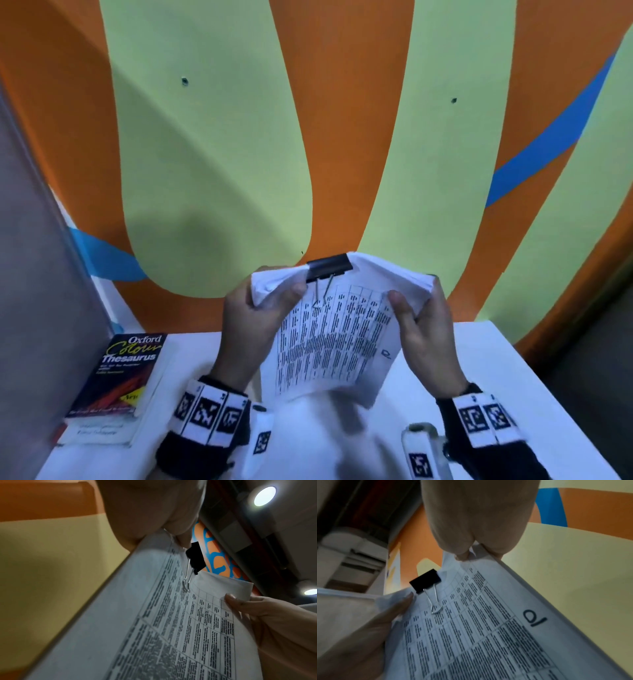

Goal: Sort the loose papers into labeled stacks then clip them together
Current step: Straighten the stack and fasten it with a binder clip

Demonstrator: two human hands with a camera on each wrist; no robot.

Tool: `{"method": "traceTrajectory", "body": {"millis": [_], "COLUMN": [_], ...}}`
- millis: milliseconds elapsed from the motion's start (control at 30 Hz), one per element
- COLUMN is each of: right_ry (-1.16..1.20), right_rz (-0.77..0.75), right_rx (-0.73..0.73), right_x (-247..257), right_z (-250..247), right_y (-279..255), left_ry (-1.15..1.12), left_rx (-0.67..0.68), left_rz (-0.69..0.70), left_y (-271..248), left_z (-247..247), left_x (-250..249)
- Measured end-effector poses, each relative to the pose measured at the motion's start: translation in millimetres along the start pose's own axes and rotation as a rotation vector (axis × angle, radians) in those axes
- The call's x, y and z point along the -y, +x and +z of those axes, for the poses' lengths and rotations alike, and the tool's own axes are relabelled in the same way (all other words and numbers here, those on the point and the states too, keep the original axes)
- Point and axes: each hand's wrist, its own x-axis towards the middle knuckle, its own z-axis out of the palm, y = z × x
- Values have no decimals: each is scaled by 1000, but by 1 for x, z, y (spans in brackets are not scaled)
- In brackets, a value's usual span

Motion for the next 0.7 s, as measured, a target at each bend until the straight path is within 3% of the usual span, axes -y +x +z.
{"method": "traceTrajectory", "body": {"millis": [200, 433, 600, 700], "right_ry": [-100, -90, -180, -212], "right_rz": [239, 167, 338, 407], "right_rx": [160, 73, 148, 148], "right_x": [-79, -74, -100, -106], "right_z": [12, 15, 24, 22], "right_y": [-49, -35, -63, -74], "left_ry": [111, 97, 157, 152], "left_rx": [63, 64, 128, 99], "left_rz": [-362, -289, -411, -397], "left_y": [-36, -20, -43, -53], "left_z": [-14, -13, -4, -3], "left_x": [81, 77, 102, 106]}}
